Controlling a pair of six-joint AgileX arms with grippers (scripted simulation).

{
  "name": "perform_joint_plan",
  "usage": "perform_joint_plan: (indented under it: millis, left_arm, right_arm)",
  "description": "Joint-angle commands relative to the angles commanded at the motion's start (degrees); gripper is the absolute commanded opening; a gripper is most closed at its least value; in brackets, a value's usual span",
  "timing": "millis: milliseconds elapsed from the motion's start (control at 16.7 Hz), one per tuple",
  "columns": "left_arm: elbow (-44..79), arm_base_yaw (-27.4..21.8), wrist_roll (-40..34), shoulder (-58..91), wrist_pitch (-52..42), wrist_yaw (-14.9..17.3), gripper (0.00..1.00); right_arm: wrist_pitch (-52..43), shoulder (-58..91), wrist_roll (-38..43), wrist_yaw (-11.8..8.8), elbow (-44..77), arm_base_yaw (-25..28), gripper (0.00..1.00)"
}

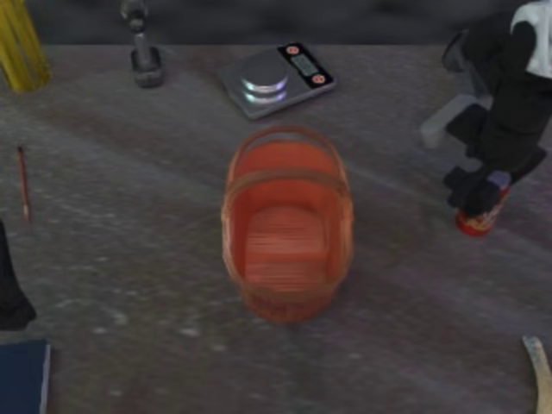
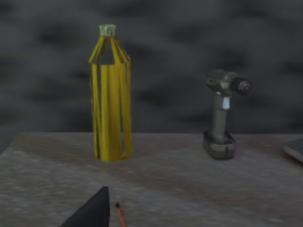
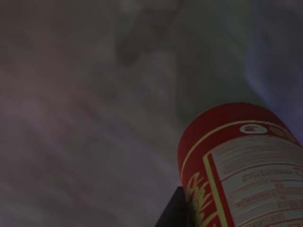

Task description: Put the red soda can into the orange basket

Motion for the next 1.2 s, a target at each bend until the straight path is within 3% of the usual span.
perform_joint_plan:
  millis: [120, 720, 840, 960, 1200]
  left_arm:
    - [0.00, 0.00, 0.00, 0.00, 0.00, 0.00, 1.00]
    - [0.00, 0.00, 0.00, 0.00, 0.00, 0.00, 1.00]
    - [0.00, 0.00, 0.00, 0.00, 0.00, 0.00, 1.00]
    - [0.00, 0.00, 0.00, 0.00, 0.00, 0.00, 1.00]
    - [0.00, 0.00, 0.00, 0.00, 0.00, 0.00, 1.00]
  right_arm:
    - [0.00, 0.00, 0.00, 0.00, 0.00, 0.00, 0.00]
    - [0.59, -0.10, 0.20, -0.42, -0.08, -0.02, 0.00]
    - [3.63, -0.09, 0.99, -2.53, -0.59, 0.43, 0.00]
    - [9.11, -0.12, 2.61, -6.17, -1.52, 1.02, 0.00]
    - [26.72, -0.41, 8.04, -16.80, -4.62, 2.29, 0.00]
